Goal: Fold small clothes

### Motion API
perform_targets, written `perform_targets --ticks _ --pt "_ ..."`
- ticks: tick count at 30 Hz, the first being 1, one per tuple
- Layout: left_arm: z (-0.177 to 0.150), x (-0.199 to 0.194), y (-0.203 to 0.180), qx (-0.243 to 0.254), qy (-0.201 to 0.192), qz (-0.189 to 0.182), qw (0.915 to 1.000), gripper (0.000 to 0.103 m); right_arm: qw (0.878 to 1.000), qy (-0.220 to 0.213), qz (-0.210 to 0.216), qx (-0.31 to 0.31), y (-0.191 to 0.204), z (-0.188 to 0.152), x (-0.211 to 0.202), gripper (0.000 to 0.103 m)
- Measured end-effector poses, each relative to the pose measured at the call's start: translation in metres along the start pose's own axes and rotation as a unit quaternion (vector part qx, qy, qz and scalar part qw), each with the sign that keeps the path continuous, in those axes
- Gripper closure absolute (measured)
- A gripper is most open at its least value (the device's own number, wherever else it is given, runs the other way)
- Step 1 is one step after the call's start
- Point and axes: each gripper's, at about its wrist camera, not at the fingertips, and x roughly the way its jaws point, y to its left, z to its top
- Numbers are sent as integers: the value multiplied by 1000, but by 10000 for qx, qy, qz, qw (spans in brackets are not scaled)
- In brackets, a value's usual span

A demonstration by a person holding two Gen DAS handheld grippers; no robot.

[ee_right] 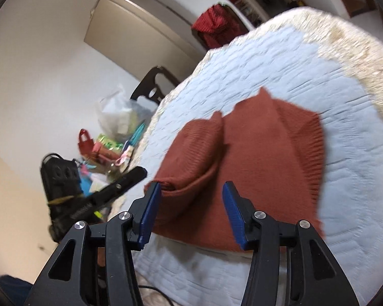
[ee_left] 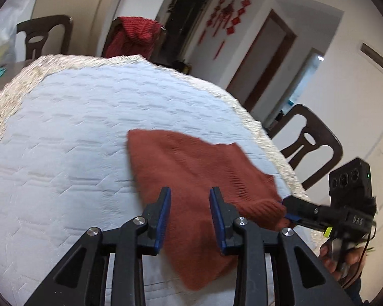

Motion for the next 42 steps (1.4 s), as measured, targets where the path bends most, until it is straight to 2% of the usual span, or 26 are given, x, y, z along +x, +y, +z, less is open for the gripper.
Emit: perform_targets --ticks 5,9,13,15,16,20,22,25,29,34,36,42 --pt "-7 7 5 5 70 48 10000 69 9972 461 338 484 -5 13 27 52" --pt "-9 12 3 85 92 52 9999 69 9933 733 269 856 -11 20 40 52" --pt "-9 13 1 143 63 76 9998 69 9938 844 85 712 -12 25 50 52" --pt "-9 12 1 154 59 79 9998 69 9944 886 -50 574 -9 25 56 69" --pt "-9 12 1 159 58 81 9998 69 9945 903 -125 518 -9 24 55 85" --pt "-5 11 -2 180 38 57 9998 69 9966 777 -134 248 -5 25 50 89" --pt "-2 10 -7 231 2 4 9997 69 9982 584 14 108 0 29 36 90" --pt "0 9 -18 376 -54 -115 9992 69 9997 224 -12 -95 1 36 8 90" --pt "-2 17 -34 558 42 -297 9980 69 9994 -60 -348 -24 -25 36 -21 90" --pt "-13 31 -45 709 271 -372 9964 69 9975 -70 -655 266 -61 22 -33 90" --pt "-15 32 -48 792 245 -286 9961 68 9976 -76 -594 345 -68 17 -31 90" --pt "-16 26 -49 860 252 -321 9955 67 9980 -202 -579 159 -61 16 -43 90"
